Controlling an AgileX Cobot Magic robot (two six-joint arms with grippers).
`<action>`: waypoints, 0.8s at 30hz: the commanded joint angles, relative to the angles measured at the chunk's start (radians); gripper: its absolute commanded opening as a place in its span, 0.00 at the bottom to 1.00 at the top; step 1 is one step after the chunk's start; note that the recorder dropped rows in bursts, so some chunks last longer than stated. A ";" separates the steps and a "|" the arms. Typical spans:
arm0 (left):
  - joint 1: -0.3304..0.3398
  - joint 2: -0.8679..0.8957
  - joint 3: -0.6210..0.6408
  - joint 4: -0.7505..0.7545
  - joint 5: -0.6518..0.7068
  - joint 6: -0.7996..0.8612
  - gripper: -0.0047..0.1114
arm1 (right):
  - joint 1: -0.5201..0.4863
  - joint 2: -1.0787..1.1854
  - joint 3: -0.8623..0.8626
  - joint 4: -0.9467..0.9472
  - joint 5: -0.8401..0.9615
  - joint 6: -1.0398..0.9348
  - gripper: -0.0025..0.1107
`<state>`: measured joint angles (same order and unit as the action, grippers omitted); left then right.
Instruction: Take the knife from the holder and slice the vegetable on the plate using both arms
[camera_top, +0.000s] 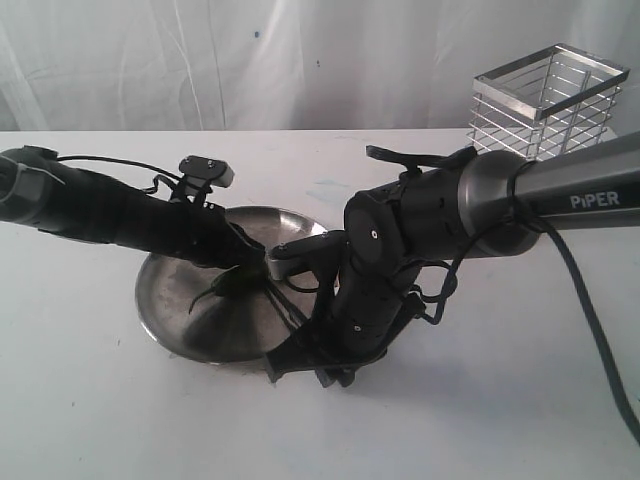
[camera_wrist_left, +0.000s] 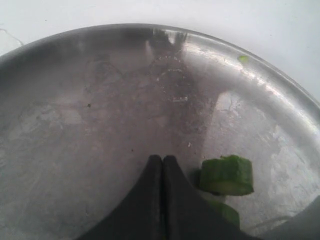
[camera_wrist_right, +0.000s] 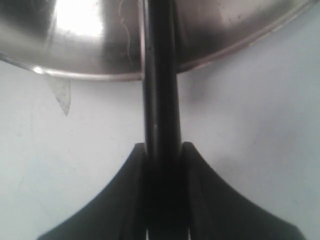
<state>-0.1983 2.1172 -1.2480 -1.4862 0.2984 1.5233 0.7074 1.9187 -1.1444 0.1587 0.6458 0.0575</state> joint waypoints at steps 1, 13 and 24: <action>-0.002 -0.026 -0.005 0.045 -0.010 -0.006 0.04 | -0.008 -0.002 0.005 0.002 0.000 -0.002 0.02; -0.001 -0.164 -0.018 0.061 0.210 -0.141 0.04 | -0.008 -0.002 0.005 0.006 0.002 -0.002 0.02; -0.004 -0.162 0.096 0.002 0.163 -0.166 0.04 | -0.008 -0.002 0.005 0.008 0.002 -0.002 0.02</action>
<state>-0.1983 1.9636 -1.1746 -1.4431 0.4373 1.3643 0.7074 1.9187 -1.1444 0.1605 0.6477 0.0575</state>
